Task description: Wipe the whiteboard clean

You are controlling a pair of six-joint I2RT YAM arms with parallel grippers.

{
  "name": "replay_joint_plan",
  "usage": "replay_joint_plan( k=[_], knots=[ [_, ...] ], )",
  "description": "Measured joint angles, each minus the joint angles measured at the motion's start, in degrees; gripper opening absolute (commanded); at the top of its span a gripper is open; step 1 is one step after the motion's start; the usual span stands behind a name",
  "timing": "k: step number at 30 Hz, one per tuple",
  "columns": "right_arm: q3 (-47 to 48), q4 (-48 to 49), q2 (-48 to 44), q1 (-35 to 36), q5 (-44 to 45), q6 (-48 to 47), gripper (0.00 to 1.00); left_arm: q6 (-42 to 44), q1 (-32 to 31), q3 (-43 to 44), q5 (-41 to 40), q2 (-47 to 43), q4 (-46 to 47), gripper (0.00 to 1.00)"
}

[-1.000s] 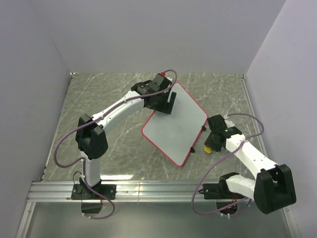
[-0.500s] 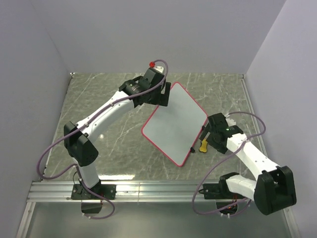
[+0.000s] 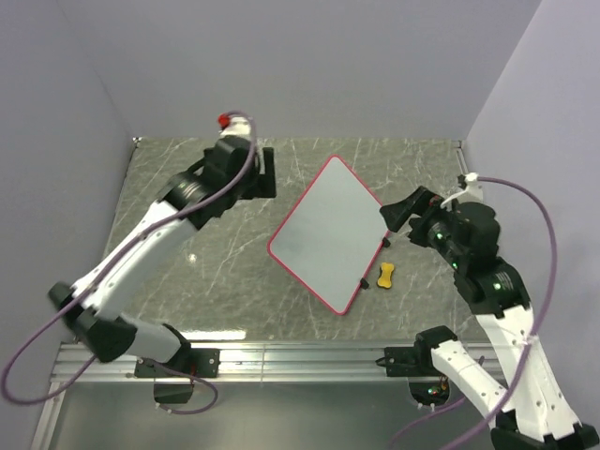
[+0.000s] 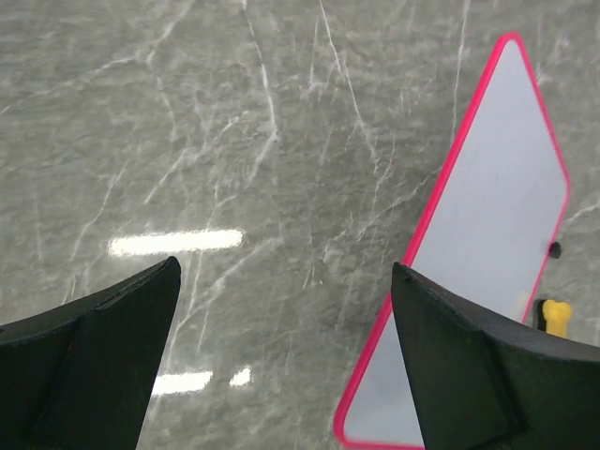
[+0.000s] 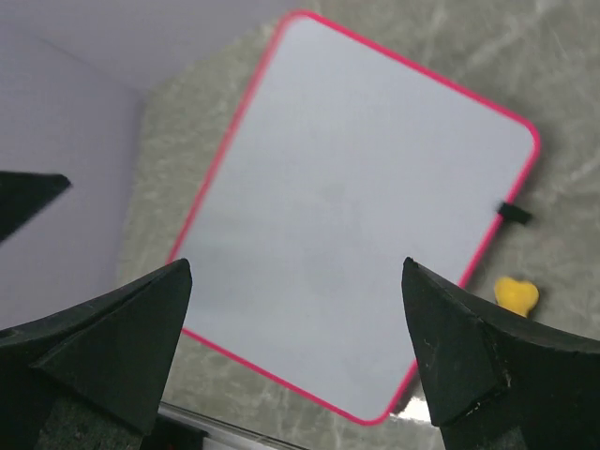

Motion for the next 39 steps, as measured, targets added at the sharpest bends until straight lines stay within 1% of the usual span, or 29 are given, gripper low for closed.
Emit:
replay_joint_plan(
  k=[4,8,12,16,20,26,39],
  knots=[
    [3.2,0.5,-3.3,0.0,-1.9,-1.6,1.00,-1.6,-0.1,-7.2,-2.3,-11.0,1.7,1.00],
    [1.9,0.3,-6.4,0.0,-2.5,-2.8,1.00,-3.1,0.0,-9.6,-4.6,-14.6,1.7,0.99],
    [-1.4,-0.3,-11.1,0.0,-2.4,-3.2,1.00,-4.2,0.0,-10.4,-5.1,-13.7,1.6,0.99],
    [-2.7,-0.4,-13.7,0.0,-2.2,-3.2,1.00,-5.2,0.0,-10.4,-5.3,-11.4,1.2,0.98],
    [-2.8,-1.1,-14.1,0.0,-1.6,-3.3,1.00,-6.1,0.0,-10.4,-5.4,-9.6,0.3,0.98],
    [-2.9,-2.8,-14.1,0.0,0.0,-3.7,1.00,-6.4,0.0,-10.4,-5.6,-9.5,0.3,0.99],
    [-4.2,-2.7,-15.6,0.0,-0.3,-4.7,1.00,-6.3,0.0,-7.2,-7.1,-7.8,1.1,0.99]
  ],
)
